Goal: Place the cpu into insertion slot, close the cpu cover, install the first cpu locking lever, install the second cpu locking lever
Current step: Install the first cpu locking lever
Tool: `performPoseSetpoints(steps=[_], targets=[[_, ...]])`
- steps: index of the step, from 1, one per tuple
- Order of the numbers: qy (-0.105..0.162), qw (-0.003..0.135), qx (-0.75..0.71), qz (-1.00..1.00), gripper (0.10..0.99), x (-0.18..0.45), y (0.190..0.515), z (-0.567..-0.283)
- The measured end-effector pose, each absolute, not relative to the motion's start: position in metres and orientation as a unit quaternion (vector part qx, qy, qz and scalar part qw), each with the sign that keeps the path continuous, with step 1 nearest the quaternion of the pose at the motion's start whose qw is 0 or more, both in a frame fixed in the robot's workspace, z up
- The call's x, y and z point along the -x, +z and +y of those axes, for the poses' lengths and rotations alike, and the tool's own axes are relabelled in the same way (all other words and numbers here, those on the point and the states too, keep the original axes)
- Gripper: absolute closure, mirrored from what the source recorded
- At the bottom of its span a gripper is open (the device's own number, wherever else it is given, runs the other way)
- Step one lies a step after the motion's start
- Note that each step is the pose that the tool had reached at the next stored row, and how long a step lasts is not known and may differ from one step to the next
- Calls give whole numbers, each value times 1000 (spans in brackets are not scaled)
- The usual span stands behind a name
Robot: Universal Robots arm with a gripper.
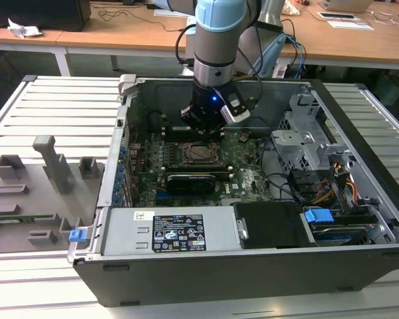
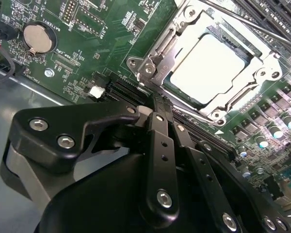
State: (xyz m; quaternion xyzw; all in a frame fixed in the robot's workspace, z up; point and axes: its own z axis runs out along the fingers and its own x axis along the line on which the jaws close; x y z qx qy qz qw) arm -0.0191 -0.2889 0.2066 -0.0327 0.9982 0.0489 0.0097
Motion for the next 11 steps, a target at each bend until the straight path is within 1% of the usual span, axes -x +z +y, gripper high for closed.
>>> performPoseSetpoints(steps=[5,11], targets=[[53,10,28,998,980,19,206,-289],[49,10,27,998,980,18,205,-289]])
